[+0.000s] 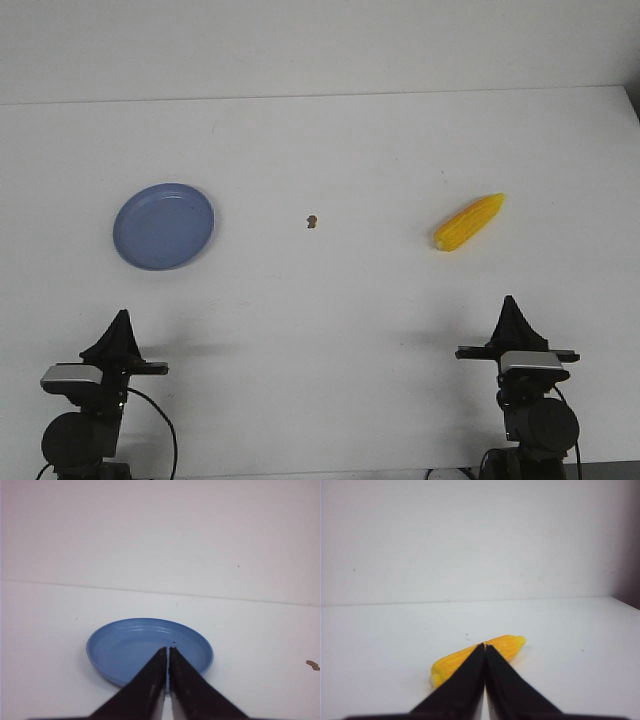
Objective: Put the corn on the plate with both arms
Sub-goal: 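Raise both grippers from the rest pose and open them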
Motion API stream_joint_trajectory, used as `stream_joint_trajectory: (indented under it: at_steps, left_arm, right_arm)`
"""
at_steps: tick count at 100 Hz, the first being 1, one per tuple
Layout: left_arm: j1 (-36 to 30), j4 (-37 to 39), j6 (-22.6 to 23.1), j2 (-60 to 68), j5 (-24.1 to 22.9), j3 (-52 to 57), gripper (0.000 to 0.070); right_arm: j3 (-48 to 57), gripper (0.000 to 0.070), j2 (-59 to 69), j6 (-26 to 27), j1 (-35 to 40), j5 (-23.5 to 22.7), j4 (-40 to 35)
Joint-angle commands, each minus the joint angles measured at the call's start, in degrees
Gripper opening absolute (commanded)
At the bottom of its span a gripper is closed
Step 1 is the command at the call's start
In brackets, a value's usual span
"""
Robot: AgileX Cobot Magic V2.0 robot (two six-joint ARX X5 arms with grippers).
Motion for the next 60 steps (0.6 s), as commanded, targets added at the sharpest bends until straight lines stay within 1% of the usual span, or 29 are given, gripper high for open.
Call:
stream_joint_trajectory:
  at_steps: [1,52,60]
  left_arm:
    - [0.07,0.63,0.04,-0.09,0.07,-1.14,0.0012]
    - [0.07,0.63,0.04,-0.09,0.04,-1.14,0.0012]
    - [0.07,0.66,0.04,-0.09,0.04,-1.14,0.0012]
  right_arm:
    - [-0.15,0.0010,-0.02,0.42,0.02,0.00,0.61]
    - [-0.15,0.0010,-0.02,0.26,0.02,0.02,0.63]
    - [-0.15,0.0010,-0.02,-1.42,0.02,0.04,4.09]
